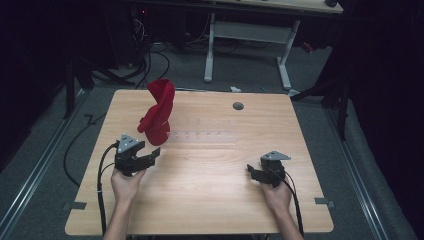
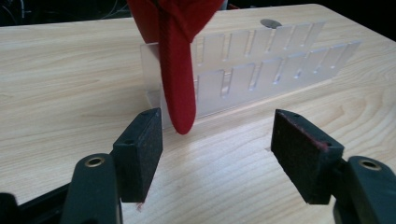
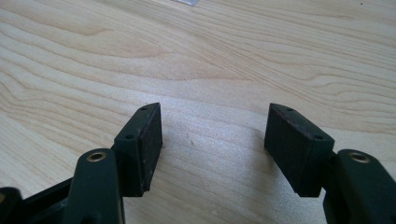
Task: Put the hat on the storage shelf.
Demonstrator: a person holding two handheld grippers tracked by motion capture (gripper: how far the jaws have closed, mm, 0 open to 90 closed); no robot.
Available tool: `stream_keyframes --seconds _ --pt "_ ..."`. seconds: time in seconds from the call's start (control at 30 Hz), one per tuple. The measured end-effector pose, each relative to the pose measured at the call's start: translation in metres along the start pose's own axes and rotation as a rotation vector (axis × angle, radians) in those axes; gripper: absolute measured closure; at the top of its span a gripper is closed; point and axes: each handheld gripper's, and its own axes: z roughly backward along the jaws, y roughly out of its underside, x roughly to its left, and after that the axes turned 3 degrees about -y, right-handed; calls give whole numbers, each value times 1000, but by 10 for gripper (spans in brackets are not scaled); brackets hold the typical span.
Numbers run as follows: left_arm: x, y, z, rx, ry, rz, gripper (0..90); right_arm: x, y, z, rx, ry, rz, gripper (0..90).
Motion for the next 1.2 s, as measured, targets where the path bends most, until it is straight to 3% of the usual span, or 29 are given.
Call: stream_keyframes --seconds 0.7,1.2 --pt "-16 23 14 55 66 12 371 0 0 0 0 0 -2 372" --pt "-28 51 7 127 92 -27 388 0 0 0 0 0 1 372"
